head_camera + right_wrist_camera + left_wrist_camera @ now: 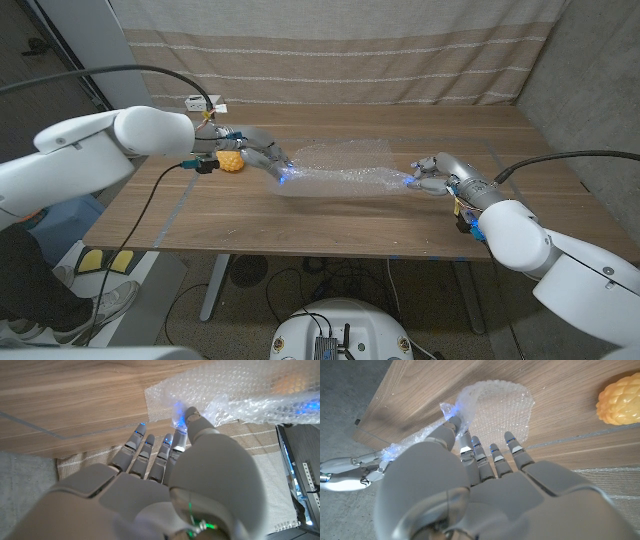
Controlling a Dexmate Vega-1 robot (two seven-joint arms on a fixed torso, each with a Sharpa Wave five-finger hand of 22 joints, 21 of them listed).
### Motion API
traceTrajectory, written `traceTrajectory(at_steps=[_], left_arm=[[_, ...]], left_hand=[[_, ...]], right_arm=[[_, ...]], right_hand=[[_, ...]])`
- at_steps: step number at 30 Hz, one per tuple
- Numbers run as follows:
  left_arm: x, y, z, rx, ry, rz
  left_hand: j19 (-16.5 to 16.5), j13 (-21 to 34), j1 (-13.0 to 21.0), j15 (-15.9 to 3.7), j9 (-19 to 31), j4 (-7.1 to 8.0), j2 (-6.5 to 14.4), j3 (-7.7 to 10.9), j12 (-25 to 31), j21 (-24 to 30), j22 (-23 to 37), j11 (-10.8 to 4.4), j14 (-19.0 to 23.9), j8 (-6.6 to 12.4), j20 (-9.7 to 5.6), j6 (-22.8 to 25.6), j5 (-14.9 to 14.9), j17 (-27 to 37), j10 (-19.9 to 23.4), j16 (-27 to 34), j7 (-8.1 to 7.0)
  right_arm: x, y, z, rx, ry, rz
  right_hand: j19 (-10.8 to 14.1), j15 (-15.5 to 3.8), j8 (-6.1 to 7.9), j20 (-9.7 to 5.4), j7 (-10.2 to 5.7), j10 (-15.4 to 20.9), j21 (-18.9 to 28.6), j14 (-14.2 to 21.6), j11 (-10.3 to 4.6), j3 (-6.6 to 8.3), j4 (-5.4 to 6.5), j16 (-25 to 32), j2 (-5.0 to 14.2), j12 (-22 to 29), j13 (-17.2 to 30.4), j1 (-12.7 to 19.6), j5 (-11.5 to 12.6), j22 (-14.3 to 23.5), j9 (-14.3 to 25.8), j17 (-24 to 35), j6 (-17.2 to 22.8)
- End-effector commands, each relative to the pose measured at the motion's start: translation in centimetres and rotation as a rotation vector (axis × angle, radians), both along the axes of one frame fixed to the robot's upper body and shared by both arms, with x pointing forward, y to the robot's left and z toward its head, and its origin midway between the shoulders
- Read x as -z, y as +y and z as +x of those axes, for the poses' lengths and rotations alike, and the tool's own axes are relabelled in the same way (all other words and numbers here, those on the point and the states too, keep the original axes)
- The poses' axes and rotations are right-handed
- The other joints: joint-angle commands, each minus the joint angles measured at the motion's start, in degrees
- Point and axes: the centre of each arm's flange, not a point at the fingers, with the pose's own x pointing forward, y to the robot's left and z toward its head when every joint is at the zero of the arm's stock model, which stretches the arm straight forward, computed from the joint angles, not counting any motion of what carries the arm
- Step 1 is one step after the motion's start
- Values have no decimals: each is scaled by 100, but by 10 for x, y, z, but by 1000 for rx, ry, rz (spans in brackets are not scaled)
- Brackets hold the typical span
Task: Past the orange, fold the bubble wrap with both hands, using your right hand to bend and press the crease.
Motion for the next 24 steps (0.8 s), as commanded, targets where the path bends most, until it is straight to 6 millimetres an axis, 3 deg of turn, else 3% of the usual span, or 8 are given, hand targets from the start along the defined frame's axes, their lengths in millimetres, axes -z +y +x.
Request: traceTrajectory(at_steps=[1, 24], left_arm=[[-14, -5, 17, 85, 88, -63], [-39, 7, 39, -125, 26, 15]], left_hand=[[16, 14, 179, 11, 980, 22, 92, 36, -23, 13, 14, 18, 31, 642, 32, 233, 52, 7, 41, 5, 211], [3, 20, 224, 22, 1157, 46, 92, 29, -76, 22, 19, 41, 25, 635, 62, 155, 113, 9, -13, -12, 194]], right_arm=[[-16, -4, 26, -55, -4, -6], [-28, -35, 63, -34, -174, 120]], right_hand=[[10, -613, 35, 35, 123, 20, -6, -33, 29, 54, 3, -34, -11, -15, 23, 56, 25, 7, 12, 4, 124], [8, -607, -31, 33, 82, -23, -13, 6, 37, 131, 66, -68, 7, -37, 25, 13, 21, 6, 20, 10, 1]])
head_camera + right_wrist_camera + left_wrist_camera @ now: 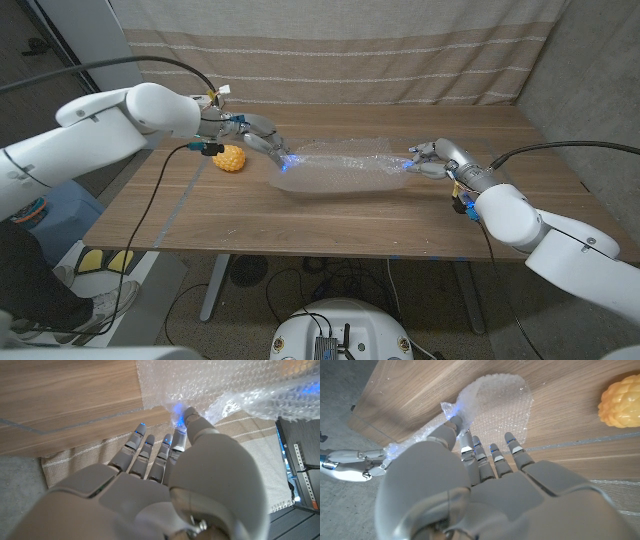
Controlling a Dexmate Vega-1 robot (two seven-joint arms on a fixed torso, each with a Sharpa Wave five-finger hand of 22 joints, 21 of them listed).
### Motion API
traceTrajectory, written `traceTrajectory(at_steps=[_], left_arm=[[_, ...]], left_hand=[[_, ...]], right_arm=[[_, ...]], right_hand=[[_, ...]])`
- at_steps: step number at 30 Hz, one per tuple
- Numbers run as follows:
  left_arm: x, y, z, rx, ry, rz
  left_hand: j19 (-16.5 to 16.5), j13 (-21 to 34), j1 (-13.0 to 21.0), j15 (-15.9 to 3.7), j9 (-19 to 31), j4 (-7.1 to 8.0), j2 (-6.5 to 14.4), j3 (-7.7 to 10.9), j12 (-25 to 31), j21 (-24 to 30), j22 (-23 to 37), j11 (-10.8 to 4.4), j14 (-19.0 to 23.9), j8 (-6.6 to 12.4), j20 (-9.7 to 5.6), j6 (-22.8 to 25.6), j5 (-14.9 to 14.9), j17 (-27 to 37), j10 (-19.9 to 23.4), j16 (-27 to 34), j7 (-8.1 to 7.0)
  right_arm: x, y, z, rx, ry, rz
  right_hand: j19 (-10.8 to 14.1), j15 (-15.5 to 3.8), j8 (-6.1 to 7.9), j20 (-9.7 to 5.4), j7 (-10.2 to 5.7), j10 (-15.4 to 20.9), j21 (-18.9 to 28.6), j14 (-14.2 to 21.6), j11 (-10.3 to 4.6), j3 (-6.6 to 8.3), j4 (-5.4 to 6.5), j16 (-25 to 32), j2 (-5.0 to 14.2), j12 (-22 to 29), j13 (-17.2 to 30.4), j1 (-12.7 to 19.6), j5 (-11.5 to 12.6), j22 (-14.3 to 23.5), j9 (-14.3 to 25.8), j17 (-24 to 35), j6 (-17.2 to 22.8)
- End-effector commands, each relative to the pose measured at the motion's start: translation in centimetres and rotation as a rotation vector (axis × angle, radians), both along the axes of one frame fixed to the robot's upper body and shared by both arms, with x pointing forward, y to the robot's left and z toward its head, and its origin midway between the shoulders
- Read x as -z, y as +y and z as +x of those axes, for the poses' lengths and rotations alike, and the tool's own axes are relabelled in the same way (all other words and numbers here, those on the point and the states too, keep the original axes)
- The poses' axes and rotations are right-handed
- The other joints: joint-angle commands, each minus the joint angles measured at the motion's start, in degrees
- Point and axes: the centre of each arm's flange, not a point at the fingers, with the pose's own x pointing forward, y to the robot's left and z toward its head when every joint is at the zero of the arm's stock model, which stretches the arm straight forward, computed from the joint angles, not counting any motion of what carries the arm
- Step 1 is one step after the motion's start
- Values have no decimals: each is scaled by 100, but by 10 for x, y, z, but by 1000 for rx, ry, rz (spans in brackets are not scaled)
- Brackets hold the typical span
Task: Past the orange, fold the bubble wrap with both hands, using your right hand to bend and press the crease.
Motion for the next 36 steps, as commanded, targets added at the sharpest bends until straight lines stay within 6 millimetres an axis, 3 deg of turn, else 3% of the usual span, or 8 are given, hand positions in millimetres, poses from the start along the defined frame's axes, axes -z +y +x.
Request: traceTrajectory(at_steps=[1, 36], left_arm=[[-12, 11, 13, -124, -44, 43], [-57, 13, 56, -197, -63, 41]], left_hand=[[18, 21, 134, -10, 1164, 31, 74, 13, -32, 21, 19, 22, -10, 635, 20, 149, 25, 8, -36, -14, 83], [29, 33, 150, -23, 1342, 50, 74, -16, -51, 47, 26, 20, -3, 636, 12, 115, 67, 9, -35, -12, 81]], right_arm=[[-8, -17, 24, 22, -76, 70], [-62, -13, 114, -45, -118, 54]], right_hand=[[7, -607, 17, 34, 20, 9, -14, 7, 6, 64, -2, -10, 9, -4, 25, 12, 15, 6, 20, 9, 2], [-3, -607, 0, 43, -8, 8, -25, 18, 1, 139, 25, -62, -6, -10, 27, -46, 4, 6, 28, 12, -5]])
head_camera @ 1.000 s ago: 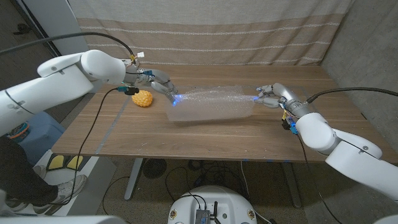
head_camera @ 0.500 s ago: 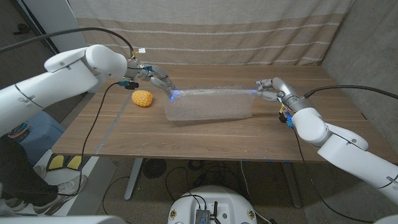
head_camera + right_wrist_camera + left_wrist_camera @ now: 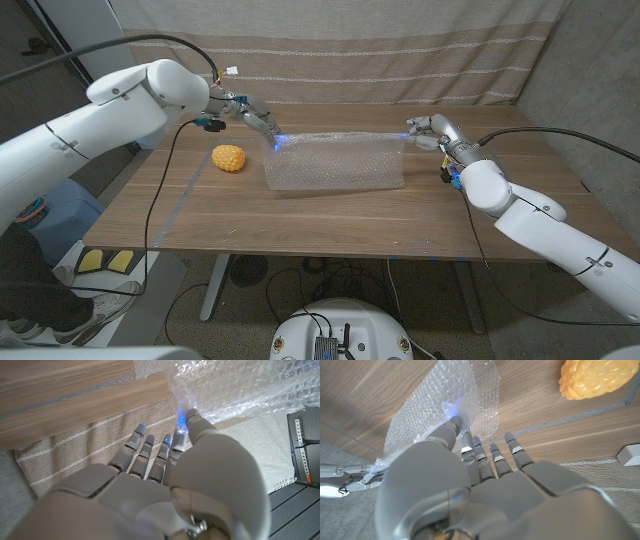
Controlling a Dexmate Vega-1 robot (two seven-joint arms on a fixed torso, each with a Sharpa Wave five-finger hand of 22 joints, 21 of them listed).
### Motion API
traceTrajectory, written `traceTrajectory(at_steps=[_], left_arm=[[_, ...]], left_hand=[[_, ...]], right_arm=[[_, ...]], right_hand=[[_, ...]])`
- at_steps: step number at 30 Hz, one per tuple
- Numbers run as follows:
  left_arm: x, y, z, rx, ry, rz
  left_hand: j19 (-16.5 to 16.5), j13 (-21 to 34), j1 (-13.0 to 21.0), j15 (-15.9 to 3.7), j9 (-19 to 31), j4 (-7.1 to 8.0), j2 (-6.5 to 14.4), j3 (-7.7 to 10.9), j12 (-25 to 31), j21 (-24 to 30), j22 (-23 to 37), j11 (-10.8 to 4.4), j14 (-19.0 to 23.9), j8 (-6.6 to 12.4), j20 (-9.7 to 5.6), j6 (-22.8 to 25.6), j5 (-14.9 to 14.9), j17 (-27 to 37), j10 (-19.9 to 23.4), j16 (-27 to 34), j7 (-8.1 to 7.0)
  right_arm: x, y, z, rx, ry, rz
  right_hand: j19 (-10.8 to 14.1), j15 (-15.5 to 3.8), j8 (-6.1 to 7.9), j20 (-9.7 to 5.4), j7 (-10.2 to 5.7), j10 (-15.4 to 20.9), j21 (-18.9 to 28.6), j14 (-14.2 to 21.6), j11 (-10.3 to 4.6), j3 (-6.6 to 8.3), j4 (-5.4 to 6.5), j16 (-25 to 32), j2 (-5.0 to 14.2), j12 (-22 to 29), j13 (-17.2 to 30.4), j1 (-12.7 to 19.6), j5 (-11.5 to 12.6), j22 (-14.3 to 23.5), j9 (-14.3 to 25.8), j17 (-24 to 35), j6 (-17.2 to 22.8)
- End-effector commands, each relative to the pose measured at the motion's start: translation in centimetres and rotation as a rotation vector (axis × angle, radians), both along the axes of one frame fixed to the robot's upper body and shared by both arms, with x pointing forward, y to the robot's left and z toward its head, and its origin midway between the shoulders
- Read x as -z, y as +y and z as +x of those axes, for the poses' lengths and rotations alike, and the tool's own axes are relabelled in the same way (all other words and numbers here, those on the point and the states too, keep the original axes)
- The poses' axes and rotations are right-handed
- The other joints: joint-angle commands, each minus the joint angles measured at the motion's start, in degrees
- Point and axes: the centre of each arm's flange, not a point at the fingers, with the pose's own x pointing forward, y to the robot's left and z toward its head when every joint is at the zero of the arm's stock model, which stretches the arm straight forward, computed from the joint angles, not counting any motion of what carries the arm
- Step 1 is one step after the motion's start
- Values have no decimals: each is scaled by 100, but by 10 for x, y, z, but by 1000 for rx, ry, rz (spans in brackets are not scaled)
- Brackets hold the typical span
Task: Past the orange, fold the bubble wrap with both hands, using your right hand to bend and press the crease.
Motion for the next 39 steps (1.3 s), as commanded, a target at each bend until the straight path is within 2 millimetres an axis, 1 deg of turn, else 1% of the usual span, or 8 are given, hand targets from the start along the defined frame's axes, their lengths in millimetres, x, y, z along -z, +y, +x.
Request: traceTrajectory(at_steps=[1, 8, 9, 22, 23, 31, 34, 39], left_arm=[[-13, 4, 18, -57, -14, -2], [-17, 6, 30, -58, -12, -10], [-18, 6, 30, -58, -12, -10], [-31, 15, 44, -86, -51, -43], [-32, 15, 45, -86, -51, -45], [-39, 15, 56, -98, -67, -49], [-41, 16, 62, -104, -74, -56], [-43, 16, 72, -114, -84, -66]], left_hand=[[29, 34, 151, -19, 1337, 24, 73, -10, -5, 47, 27, -5, -4, 634, 12, 156, 29, 9, -9, -12, 42], [29, 36, 152, -19, 1328, 27, 73, -16, -12, 51, 28, -17, 2, 610, 16, 154, 36, 9, -18, -11, 35], [28, 36, 152, -22, 1326, 27, 73, -17, -12, 51, 28, -20, 1, 608, 17, 158, 36, 9, -17, -11, 29], [26, 39, 157, -37, 1322, 29, 73, -28, -16, 59, 29, -12, 19, 575, 17, 172, 48, 9, -12, -7, 51], [26, 39, 157, -36, 1324, 29, 73, -29, -14, 59, 29, -18, 24, 571, 18, 163, 48, 9, -8, -5, 31], [29, 41, 159, -44, 1328, 31, 72, -39, -16, 66, 30, -17, 47, 544, 16, 150, 52, 9, -4, 0, 39], [36, 42, 158, -50, 1328, 32, 71, -43, -16, 71, 30, -44, 45, 537, 8, 154, 53, 9, -2, -3, 19], [38, 43, 158, -46, 1324, 33, 70, -50, -17, 74, 30, -24, 49, 527, 5, 168, 54, 9, -1, -4, 16]], right_arm=[[-23, 0, 35, -15, 11, -19], [-32, 3, 53, -25, 21, -31], [-32, 3, 53, -25, 21, -31], [-53, 16, 96, -40, 7, -41], [-54, 17, 99, -39, 4, -39], [-65, 17, 117, -35, -3, -40], [-68, 18, 123, -29, -9, -41], [-74, 20, 134, -20, -14, -53]], right_hand=[[-3, -608, 22, 44, -16, 9, -2, 18, 2, 64, -4, -23, 33, -11, 27, -8, 10, 5, 28, 12, 6], [-3, -608, 24, 46, -13, 9, -3, 20, 5, 77, -3, -32, 27, -12, 27, -17, 9, 5, 29, 12, 17], [-4, -609, 24, 46, -15, 10, -4, 21, 6, 79, -5, -33, 25, -11, 27, -16, 9, 5, 29, 11, 18], [4, -623, 18, 35, -17, 24, -3, 36, 6, 112, -6, -45, 22, -8, 27, -22, 8, 5, 30, 12, 16], [3, -621, 17, 34, -16, 26, -4, 38, 6, 112, -10, -47, 14, -8, 27, -22, 7, 5, 30, 10, 15], [6, -627, 18, 27, -23, 36, -5, 52, -4, 130, -10, -52, 10, -6, 27, -27, 5, 4, 31, 12, 29], [11, -628, 15, 25, -18, 41, -3, 57, 0, 132, -13, -51, 8, -4, 27, -26, 4, 4, 31, 15, 24], [14, -628, 12, 24, -28, 46, -3, 56, -19, 127, -7, -50, 7, -4, 27, -36, -1, 4, 31, 21, 24]])
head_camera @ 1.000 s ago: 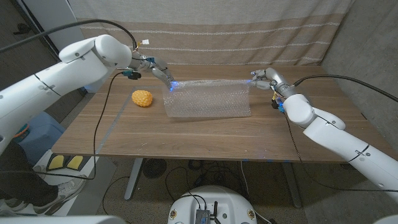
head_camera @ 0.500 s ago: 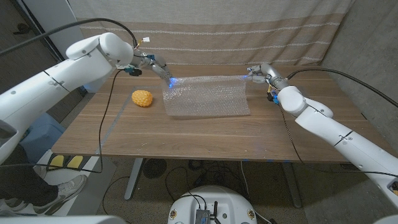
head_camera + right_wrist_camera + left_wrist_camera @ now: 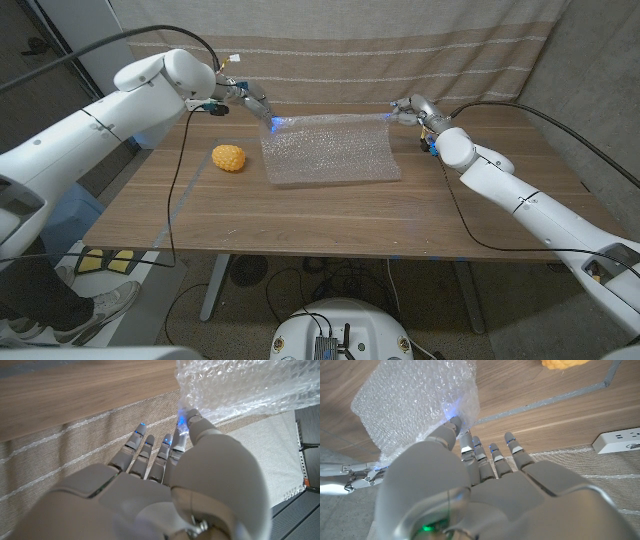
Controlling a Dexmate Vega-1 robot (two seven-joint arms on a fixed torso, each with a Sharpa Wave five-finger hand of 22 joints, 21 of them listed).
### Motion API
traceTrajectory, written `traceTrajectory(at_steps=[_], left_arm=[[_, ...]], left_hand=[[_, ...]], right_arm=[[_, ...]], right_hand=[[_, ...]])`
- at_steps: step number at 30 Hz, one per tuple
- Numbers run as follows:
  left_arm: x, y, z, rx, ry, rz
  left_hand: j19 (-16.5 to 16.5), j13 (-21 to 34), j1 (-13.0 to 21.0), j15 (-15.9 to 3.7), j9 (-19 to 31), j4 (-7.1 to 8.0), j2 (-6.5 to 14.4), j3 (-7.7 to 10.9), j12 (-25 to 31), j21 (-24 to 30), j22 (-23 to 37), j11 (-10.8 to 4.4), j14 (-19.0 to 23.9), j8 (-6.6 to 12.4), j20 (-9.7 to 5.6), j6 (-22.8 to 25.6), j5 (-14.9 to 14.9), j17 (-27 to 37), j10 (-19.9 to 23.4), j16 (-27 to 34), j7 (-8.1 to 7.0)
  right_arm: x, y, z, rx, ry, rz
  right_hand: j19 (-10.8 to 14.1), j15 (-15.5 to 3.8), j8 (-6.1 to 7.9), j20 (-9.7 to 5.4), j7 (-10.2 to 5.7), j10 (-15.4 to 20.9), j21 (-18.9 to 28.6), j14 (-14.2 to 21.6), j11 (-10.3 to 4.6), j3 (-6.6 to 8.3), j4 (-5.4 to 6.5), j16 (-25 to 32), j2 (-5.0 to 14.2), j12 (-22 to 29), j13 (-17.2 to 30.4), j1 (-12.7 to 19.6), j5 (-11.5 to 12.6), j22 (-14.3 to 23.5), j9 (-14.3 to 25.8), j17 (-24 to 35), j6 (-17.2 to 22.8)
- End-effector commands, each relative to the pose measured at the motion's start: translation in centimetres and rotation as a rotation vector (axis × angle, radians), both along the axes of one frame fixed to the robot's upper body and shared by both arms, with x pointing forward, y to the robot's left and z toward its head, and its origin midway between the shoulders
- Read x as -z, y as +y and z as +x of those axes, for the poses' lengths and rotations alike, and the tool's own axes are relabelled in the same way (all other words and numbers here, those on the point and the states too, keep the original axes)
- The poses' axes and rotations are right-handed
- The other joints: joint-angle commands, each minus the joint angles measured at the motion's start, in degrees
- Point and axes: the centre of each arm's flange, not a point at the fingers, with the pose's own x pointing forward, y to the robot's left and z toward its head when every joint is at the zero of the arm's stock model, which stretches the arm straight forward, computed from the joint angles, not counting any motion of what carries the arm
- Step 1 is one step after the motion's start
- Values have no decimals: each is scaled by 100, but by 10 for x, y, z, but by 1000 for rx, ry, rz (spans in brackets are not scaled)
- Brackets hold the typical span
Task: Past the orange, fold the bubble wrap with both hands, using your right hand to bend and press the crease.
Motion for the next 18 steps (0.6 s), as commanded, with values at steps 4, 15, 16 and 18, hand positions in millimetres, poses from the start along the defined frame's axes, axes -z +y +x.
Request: traceTrajectory(at_steps=[4, 15, 16, 18], left_arm=[[-8, 0, 26, -25, -25, -24], [-9, -12, 42, -16, -35, -10], [-9, -13, 43, -13, -36, -11], [-9, -15, 46, -13, -41, -11]], left_hand=[[36, 17, 158, -20, 1312, 19, 71, -22, -14, 37, 31, -13, 23, 501, 10, 153, 35, 9, 10, -7, 1], [37, 20, 153, -15, 1267, 27, 75, -40, -22, 45, 32, -31, 39, 438, 12, 144, 32, 10, 1, -3, -25], [40, 20, 153, -17, 1265, 27, 76, -40, -20, 46, 32, -34, 37, 436, 9, 145, 32, 10, 5, -4, -30], [49, 21, 153, -25, 1259, 27, 75, -43, -20, 51, 32, -34, 38, 428, 7, 146, 31, 10, 5, -4, -29]], right_arm=[[-18, 8, 32, 13, -18, -28], [-19, 9, 53, 39, -13, -31], [-19, 10, 55, 44, -14, -32], [-18, 10, 58, 52, -14, -36]], right_hand=[[15, -635, 33, 23, -35, 53, -5, 50, -18, 36, -4, -6, 45, -3, 27, 9, 11, 4, 32, 25, 29], [21, -640, 28, 22, -45, 71, -5, 51, -21, 21, -4, 4, 48, 1, 27, 12, 2, 4, 32, 40, 31], [21, -635, 27, 24, -42, 71, -5, 55, -21, 18, -5, 6, 45, 1, 27, 11, 1, 4, 32, 40, 31], [21, -630, 24, 23, -51, 79, -5, 61, -23, 15, -4, 11, 48, 3, 27, 12, 0, 4, 32, 43, 28]])
